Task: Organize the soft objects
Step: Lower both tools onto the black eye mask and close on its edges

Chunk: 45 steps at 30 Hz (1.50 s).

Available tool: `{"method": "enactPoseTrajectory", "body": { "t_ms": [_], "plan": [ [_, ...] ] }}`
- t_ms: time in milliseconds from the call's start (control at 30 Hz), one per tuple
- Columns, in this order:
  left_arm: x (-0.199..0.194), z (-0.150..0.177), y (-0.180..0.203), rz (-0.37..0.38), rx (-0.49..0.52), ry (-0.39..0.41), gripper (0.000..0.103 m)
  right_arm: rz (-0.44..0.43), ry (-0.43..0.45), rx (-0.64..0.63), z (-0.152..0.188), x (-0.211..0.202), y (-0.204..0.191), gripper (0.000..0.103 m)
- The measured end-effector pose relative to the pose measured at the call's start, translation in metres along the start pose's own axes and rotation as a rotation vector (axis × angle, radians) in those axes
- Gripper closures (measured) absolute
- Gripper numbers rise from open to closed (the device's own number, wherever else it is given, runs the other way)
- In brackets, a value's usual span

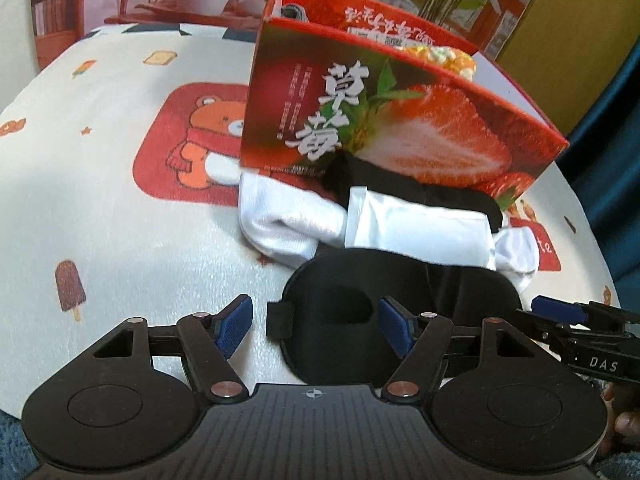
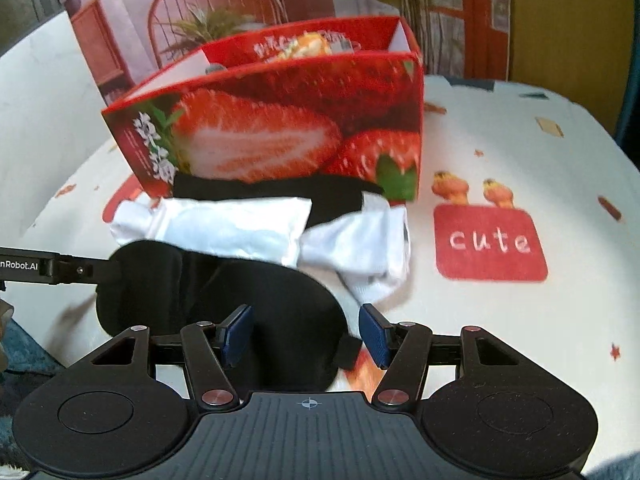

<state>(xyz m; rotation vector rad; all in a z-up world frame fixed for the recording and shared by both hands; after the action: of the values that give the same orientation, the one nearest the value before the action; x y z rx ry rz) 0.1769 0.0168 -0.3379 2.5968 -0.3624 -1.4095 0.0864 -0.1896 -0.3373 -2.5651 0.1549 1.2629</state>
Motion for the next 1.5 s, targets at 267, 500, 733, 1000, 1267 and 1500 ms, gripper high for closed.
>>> {"method": "enactPoseTrajectory", "body": {
  "t_ms": [267, 500, 733, 1000, 1267, 1500],
  "plan": [
    [0.006, 0.006, 0.001, -0.008, 0.017, -0.033, 0.032, 0.03, -0.048, 0.033, 0.008, 0.003, 0.006, 0.04],
    [0.01, 0.008, 0.001, -0.006, 0.019, -0.053, 0.032, 0.036, -0.069, 0.053, 0.011, 0.005, 0.008, 0.035],
    [0.014, 0.01, 0.005, -0.004, 0.039, -0.063, 0.031, 0.021, -0.076, 0.042, 0.012, 0.007, 0.003, 0.035],
    [0.016, 0.01, 0.007, 0.014, 0.052, -0.065, 0.031, -0.006, -0.079, 0.022, 0.012, 0.01, -0.004, 0.035],
    [0.017, 0.01, 0.01, 0.016, 0.088, -0.069, 0.031, -0.03, -0.075, 0.004, 0.011, 0.014, -0.011, 0.035],
    [0.017, 0.01, 0.014, 0.021, 0.112, -0.074, 0.031, -0.067, -0.07, 0.0, 0.009, 0.015, -0.016, 0.036]
  ]
}}
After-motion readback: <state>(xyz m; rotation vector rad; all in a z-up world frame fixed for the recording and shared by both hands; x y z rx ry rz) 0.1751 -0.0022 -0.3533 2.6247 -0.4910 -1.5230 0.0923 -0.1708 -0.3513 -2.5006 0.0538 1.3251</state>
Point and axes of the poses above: each gripper's, at about its wrist camera, not at the fingertips, and x roughly the way its jaws point, y to its right, z to its underside, the point moved 7 cm from there along x, roughly the way its jaws point, and after that the axes turned 2 degrees about -x, right-handed, at the moved point
